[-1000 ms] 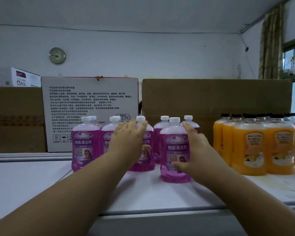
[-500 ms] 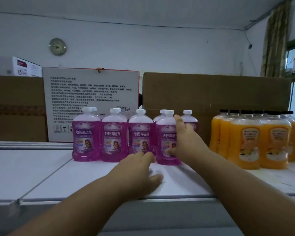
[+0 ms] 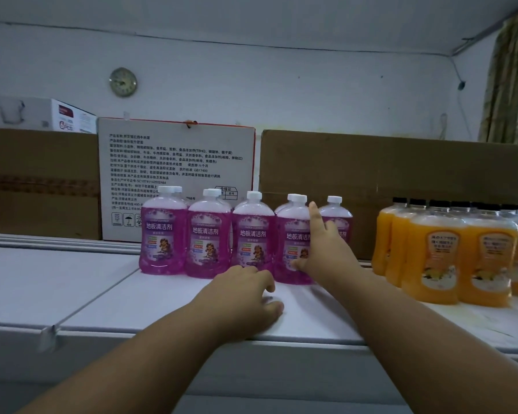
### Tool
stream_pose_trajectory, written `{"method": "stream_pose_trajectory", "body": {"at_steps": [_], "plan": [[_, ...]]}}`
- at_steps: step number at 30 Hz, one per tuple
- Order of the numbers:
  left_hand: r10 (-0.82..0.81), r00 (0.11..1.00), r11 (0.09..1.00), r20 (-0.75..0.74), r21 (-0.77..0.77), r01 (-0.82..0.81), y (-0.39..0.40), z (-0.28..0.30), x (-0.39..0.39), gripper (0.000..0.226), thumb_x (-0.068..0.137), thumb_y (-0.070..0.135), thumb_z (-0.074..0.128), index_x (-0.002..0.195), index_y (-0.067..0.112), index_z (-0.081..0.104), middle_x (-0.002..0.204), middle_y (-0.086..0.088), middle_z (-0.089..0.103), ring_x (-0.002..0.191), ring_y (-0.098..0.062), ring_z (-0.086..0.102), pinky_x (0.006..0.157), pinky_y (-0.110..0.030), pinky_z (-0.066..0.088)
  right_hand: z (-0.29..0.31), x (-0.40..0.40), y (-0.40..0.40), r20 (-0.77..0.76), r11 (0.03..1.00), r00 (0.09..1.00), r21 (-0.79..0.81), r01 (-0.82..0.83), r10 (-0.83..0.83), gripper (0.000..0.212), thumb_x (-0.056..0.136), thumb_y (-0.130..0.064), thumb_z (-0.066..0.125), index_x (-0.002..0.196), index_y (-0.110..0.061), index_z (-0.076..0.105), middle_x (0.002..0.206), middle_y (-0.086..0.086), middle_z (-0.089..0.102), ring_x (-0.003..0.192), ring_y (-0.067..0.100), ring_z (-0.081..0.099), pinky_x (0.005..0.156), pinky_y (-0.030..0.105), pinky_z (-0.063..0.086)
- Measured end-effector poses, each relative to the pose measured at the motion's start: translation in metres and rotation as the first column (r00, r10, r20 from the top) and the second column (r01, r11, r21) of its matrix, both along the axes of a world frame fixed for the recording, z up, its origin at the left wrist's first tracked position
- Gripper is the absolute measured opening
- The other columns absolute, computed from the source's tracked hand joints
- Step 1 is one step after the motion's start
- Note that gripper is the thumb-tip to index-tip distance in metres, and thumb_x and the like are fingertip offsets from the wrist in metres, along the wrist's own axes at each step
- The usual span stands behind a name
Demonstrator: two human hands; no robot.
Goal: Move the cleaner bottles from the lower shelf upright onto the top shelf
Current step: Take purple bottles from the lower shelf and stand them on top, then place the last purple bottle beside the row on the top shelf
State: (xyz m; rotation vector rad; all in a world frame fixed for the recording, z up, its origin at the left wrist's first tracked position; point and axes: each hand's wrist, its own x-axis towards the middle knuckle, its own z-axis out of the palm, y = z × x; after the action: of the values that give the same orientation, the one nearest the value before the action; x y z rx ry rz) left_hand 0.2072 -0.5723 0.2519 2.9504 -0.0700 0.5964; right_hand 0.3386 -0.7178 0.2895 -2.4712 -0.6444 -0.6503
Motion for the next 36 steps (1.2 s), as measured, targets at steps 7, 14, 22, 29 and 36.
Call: {"method": "stream_pose_trajectory", "body": {"at_steps": [7, 14, 22, 29, 36], "plan": [[0.007, 0.992, 0.997, 0.127, -0.083, 0.004, -0.007, 0.002, -0.011, 0.034, 0.09, 0.057, 0.053, 0.116, 0.035, 0.057, 0.106, 0.017, 0.057, 0.098, -0.007, 0.051, 0.084, -0.027, 0.046, 0.005, -0.036, -0.012, 0.253, 0.991, 0.961, 0.046, -0.124, 0.109, 0.09, 0.078, -0.047, 0.076, 0.147, -0.032, 0.02, 0.139, 0.006, 0.038, 0.126, 0.026, 0.046, 0.098, 0.042, 0.048], [-0.091, 0.904, 0.981, 0.419, -0.12, 0.154, 0.004, -0.024, -0.083, 0.034, 0.082, 0.063, 0.044, 0.106, 0.041, 0.055, 0.1, 0.028, 0.048, 0.097, 0.002, 0.046, 0.082, -0.018, 0.039, 0.017, -0.129, -0.005, 0.396, 0.953, 0.893, 0.115, -0.282, 0.216, 0.074, 0.083, -0.055, 0.067, 0.137, -0.043, 0.019, 0.141, -0.004, 0.042, 0.125, 0.017, 0.044, 0.094, 0.033, 0.041], [-0.152, 0.882, 0.963, 0.447, -0.135, 0.234, 0.084, -0.061, -0.161, 0.023, 0.085, 0.049, 0.054, 0.098, 0.032, 0.061, 0.094, 0.018, 0.056, 0.09, -0.007, 0.052, 0.077, -0.031, 0.045, -0.023, -0.235, 0.063, 0.362, 0.929, 0.887, 0.12, -0.35, 0.287, 0.072, 0.08, -0.063, 0.059, 0.14, -0.046, 0.023, 0.128, -0.019, 0.036, 0.111, 0.002, 0.042, 0.085, 0.02, 0.041], [-0.11, 0.965, 0.973, 0.238, -0.172, 0.153, 0.168, -0.124, -0.201, 0.024, 0.089, 0.052, 0.049, 0.102, 0.034, 0.058, 0.098, 0.018, 0.051, 0.094, -0.007, 0.048, 0.084, -0.033, 0.042, -0.088, -0.287, 0.139, 0.261, 0.904, 0.894, 0.132, -0.406, 0.364, 0.069, 0.083, -0.048, 0.063, 0.143, -0.032, 0.034, 0.124, -0.015, 0.039, 0.111, 0.004, 0.045, 0.09, 0.02, 0.042], [-0.042, 0.995, 0.952, 0.086, -0.3, 0.066, 0.205, -0.195, -0.201, 0.031, 0.089, 0.042, 0.06, 0.112, 0.022, 0.064, 0.104, 0.004, 0.061, 0.096, -0.017, 0.054, 0.083, -0.035, 0.045, -0.16, -0.295, 0.177, 0.096, 0.911, 0.914, 0.088, -0.402, 0.394, 0.066, 0.083, -0.043, 0.065, 0.141, -0.024, 0.042, 0.121, -0.01, 0.045, 0.106, 0.005, 0.049, 0.088, 0.024, 0.045]]}}
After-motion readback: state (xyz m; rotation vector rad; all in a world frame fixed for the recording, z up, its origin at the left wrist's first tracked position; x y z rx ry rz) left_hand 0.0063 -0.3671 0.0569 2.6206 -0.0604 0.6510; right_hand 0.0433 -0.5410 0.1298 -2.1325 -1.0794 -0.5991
